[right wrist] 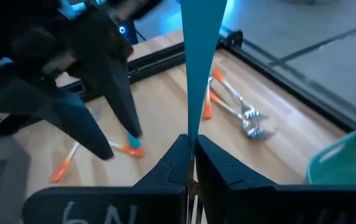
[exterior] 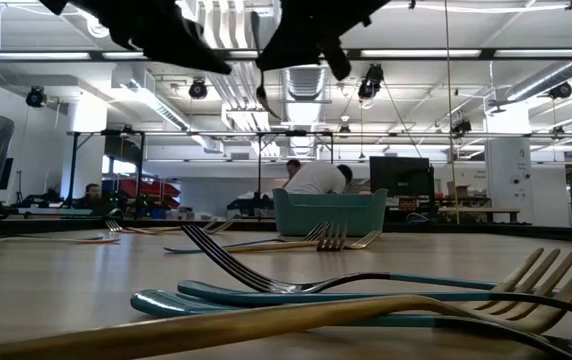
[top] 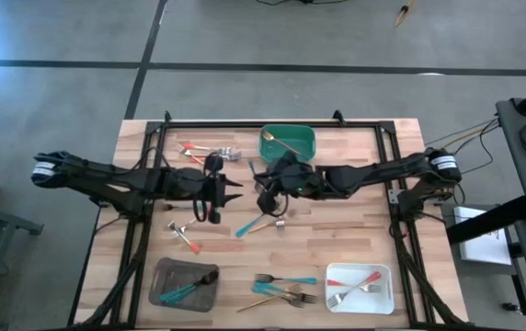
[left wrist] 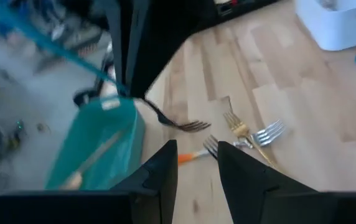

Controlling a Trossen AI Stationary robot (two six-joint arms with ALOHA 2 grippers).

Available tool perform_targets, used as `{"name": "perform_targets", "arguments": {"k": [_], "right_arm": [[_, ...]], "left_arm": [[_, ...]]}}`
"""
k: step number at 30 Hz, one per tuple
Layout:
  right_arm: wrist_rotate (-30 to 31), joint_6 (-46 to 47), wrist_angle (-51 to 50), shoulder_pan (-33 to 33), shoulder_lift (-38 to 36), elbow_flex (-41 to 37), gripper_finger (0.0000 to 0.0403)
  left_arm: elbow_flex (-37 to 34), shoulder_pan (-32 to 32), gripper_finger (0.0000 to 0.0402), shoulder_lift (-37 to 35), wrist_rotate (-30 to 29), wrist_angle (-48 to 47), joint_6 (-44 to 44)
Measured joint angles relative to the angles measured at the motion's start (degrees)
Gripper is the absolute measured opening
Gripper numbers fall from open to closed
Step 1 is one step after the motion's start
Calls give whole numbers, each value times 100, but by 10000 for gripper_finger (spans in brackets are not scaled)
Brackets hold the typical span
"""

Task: Sort silverware by color (type)
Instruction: Put the blue fork into the black bin

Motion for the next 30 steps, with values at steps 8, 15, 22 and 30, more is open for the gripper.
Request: {"name": "perform_targets", "arguments": {"k": [8,15,22,30], "right_arm": [[478,-1108,-13,-126,744,759,9],[679,-1496,-28,-189,778,1122,9],[1125,-1584,-16,-271,657,1132,9],[1248,-1501,-6,-337,657,1132,9]], "left_arm": [[-96,436,97,-32,-844,310,147],[-45,1175,98,-414,-1474,715,-888],[-43,1265,98,-583,-358,1441,-1469],[-43,1265,98,-360,-298,2108,-1654]]}}
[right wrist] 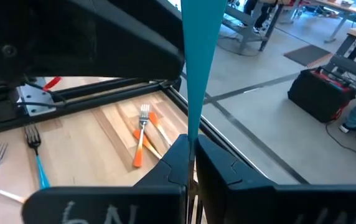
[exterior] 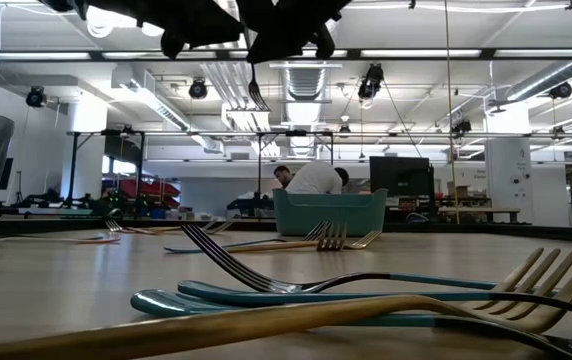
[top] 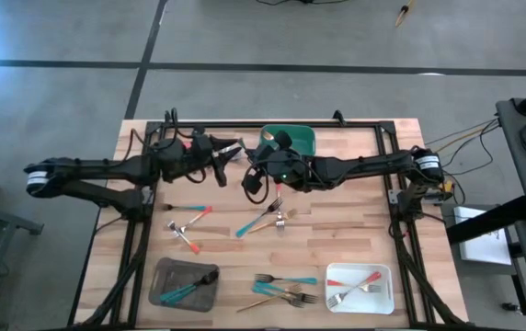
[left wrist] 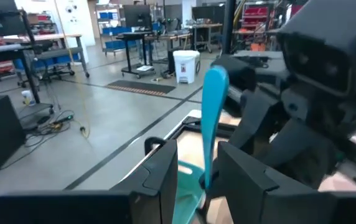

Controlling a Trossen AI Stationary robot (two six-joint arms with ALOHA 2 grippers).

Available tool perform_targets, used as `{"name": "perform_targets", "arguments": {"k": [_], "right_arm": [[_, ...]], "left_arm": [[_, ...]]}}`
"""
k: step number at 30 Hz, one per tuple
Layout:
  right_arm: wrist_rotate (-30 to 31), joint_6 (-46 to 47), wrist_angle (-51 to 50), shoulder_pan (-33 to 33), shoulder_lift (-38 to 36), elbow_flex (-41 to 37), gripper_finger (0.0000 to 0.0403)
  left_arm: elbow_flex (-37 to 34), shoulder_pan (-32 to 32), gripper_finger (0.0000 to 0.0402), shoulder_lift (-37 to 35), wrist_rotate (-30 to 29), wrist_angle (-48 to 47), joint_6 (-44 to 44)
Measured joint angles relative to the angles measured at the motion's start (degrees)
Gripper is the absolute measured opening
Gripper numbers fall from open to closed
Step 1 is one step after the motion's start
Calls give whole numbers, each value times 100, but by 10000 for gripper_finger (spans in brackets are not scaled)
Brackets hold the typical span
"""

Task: Sort silverware by color (type)
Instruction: Put the blue fork into the black bin

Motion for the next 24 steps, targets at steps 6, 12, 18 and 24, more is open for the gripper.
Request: {"name": "perform_targets", "arguments": {"k": [6,12,18,24], "right_arm": [[109,2,16,-19,0,0,9],[101,6,19,-10,4,0,9],[101,19,22,-11,7,0,9],[101,74,19,-10,7,0,9]], "left_arm": [[0,0,98,160,49,229,-155],[0,0,92,317,48,641,-181],[0,0,56,352,47,682,-182],[0,2,6,352,47,723,-163]]}}
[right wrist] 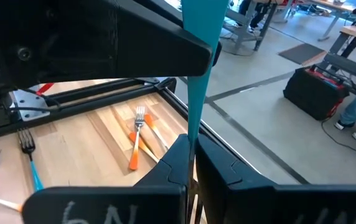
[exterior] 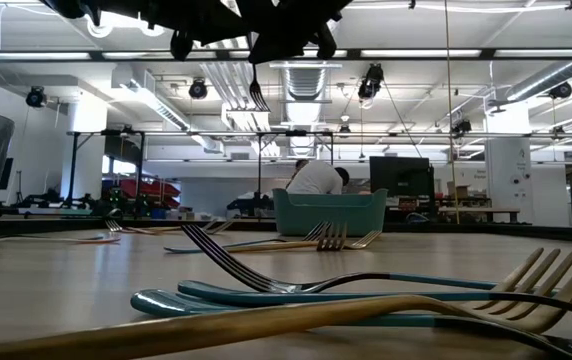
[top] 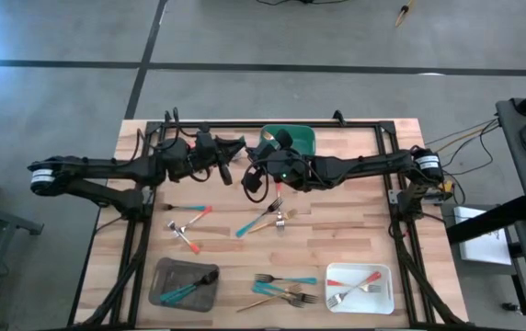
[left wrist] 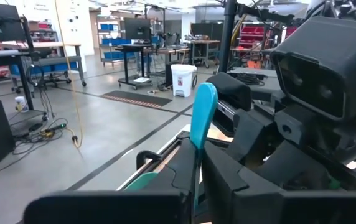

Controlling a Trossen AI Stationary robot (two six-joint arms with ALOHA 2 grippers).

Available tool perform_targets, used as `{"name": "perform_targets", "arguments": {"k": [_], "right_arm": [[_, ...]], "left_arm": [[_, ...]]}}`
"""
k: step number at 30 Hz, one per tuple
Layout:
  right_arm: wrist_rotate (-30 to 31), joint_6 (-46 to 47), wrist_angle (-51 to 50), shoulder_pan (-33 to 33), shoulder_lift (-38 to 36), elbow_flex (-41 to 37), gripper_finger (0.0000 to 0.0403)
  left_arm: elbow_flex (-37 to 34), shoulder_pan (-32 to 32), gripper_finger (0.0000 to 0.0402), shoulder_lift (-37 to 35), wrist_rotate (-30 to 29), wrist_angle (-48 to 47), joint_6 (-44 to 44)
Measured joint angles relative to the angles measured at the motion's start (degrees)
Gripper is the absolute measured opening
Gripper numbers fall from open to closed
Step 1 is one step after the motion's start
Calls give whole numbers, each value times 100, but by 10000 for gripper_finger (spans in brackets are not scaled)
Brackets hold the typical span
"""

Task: Sort silverware by color (type)
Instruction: Put the blue fork into the black bin

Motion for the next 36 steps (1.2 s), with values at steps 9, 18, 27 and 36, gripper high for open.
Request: {"name": "perform_targets", "arguments": {"k": [9,18,27,36], "right_arm": [[-45,-7,-10,0,0,0,14],[-797,185,-525,6,-221,-4,106],[-1071,1817,-2876,52,-945,-4,170],[-1172,2208,-4074,52,-1037,-7,148]], "left_arm": [[0,0,1,-2,-2,-11,-275],[0,-1,0,-139,18,-73,-328],[11,-21,0,-1277,717,-2848,-656],[11,-962,0,-2435,4100,-4981,-2042]]}}
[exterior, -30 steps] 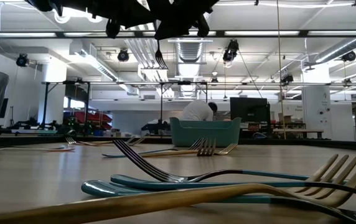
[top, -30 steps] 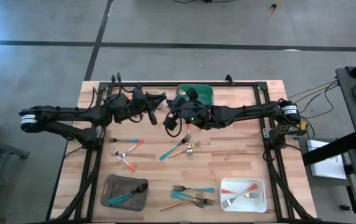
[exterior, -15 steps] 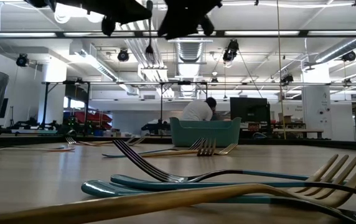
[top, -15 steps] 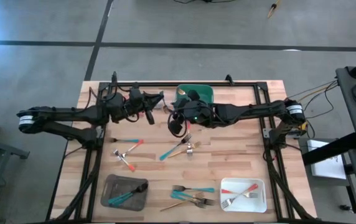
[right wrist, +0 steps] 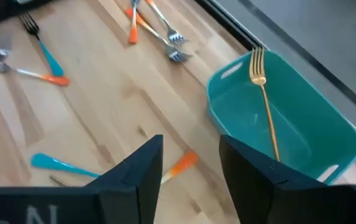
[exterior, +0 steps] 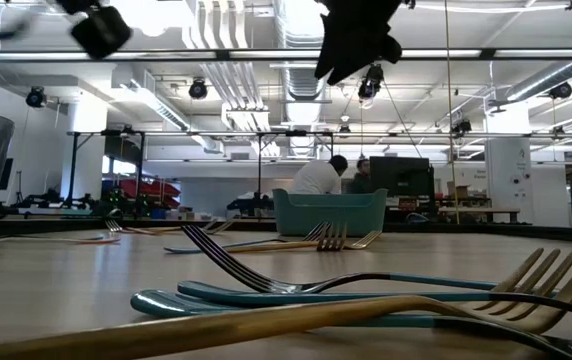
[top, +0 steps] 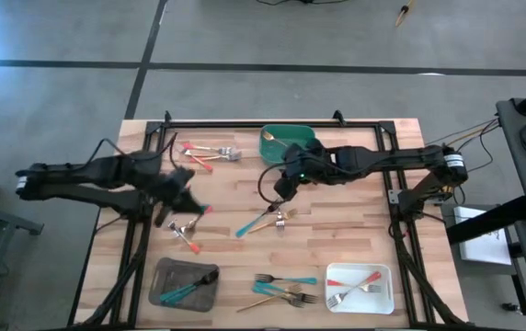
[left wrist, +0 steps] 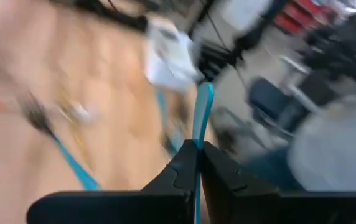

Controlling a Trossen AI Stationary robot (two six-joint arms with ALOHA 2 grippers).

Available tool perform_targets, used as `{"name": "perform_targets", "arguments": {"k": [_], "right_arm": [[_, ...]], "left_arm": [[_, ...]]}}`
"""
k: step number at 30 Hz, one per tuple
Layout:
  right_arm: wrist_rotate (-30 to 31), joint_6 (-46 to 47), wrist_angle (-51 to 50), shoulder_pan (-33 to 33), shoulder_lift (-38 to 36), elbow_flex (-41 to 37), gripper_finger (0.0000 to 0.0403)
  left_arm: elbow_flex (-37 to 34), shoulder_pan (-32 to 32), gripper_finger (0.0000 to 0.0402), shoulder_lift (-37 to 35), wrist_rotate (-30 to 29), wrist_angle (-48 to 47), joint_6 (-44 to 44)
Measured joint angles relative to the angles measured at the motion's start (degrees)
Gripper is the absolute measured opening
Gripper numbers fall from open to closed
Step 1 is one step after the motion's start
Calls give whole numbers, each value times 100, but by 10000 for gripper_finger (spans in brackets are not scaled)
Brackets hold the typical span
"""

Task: Sort silverware by color (type)
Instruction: Put the blue fork into the black bin

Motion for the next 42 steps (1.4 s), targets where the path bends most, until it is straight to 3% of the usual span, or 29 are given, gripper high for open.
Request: {"name": "perform_targets", "arguments": {"k": [2,6,9,14,20,30,37,42], "right_arm": [[-3,0,-1,0,90,-32,142],[-96,2,-13,0,331,-114,133],[-94,2,-11,0,500,-165,129],[-95,0,-20,-4,824,-185,128],[-114,23,-38,-2,937,-185,128],[-286,190,-46,-15,886,-185,128],[-820,192,-51,-15,882,-185,128],[-863,132,-143,-15,878,-183,128]], "left_arm": [[0,-448,0,-133,-29,-435,-370],[-2,-1465,0,-78,-685,-1038,-985],[-2,-2191,0,253,-1118,-999,-1205],[-4,-2910,0,978,-1153,-1071,-1216],[-11,-3023,0,1575,-1155,-903,-1269],[-11,-3018,0,1854,-994,-176,-1163],[-11,-3018,0,2004,-805,147,-1190],[-11,-3018,21,2219,-804,624,-1485]]}}
